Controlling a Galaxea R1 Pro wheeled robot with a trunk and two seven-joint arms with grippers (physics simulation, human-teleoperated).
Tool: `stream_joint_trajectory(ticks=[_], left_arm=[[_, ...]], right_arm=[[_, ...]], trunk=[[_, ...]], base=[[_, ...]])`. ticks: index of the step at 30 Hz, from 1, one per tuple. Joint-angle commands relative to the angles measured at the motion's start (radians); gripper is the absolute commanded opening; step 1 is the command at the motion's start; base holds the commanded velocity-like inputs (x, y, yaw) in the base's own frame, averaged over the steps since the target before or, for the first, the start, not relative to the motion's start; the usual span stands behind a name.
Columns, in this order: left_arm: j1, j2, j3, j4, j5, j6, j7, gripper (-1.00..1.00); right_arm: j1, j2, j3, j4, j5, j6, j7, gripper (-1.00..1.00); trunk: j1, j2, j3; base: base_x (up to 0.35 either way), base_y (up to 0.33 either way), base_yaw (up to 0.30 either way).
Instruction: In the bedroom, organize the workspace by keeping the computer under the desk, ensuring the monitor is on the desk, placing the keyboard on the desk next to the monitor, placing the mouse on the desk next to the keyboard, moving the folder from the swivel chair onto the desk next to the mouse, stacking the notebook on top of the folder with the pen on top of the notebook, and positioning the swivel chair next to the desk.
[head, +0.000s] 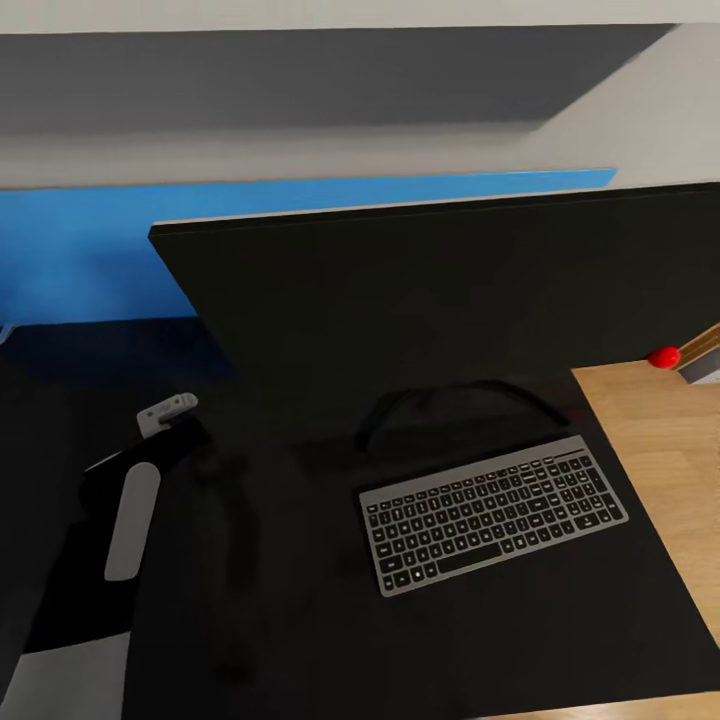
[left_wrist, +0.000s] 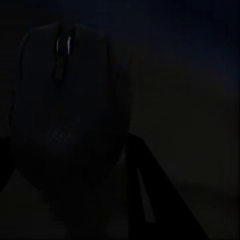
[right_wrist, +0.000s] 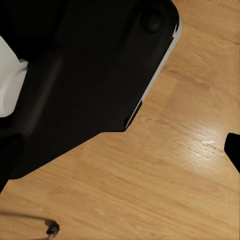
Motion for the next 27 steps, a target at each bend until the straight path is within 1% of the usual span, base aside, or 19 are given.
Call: stream_joint_trajectory(ticks=[1,3,4,8,24,27], left_arm=[[0.005,0.0,0.0,-0.001,0.01,0.003,0.007,-1.0],[0.021,-0.001,-0.001,-0.001,0.011,0.0,0.006,-1.0],[0.036,-0.007,-0.002,-0.001,0.012,-0.002,0.007,-1.0],[0.051,-0.019,0.005,-0.001,0.012,-0.004,0.006,-1.0],[0.07,-0.02,0.011,-0.001,0.011,-0.006,0.004,-1.0],[0.074,-0.02,0.007,-0.001,0.012,-0.024,0.0,-1.0]], right_arm=[[0.0,0.001,-0.005,-0.003,0.002,-0.004,0.009,1.0],[-0.001,0.001,-0.005,-0.004,0.003,-0.004,0.01,1.0],[0.0,0.0,-0.005,-0.004,0.004,-0.004,0.01,1.0],[-0.001,0.0,-0.005,-0.003,0.005,-0.004,0.009,1.0],[0.0,0.0,-0.005,0.0,0.007,-0.004,0.019,1.0],[0.0,-0.001,-0.005,0.0,0.009,-0.004,0.02,1.0]], trunk=[[0.0,-0.001,0.001],[0.0,-0.001,0.004],[0.0,-0.001,0.006],[0.0,-0.001,0.013],[0.0,-0.001,0.039],[0.0,-0.001,0.044]], base=[[0.0,0.0,-0.071],[0.0,0.0,-0.071],[0.0,0.0,-0.082],[0.0,0.0,-0.063],[-0.007,0.0,-0.008],[-0.096,0.0,0.0]])
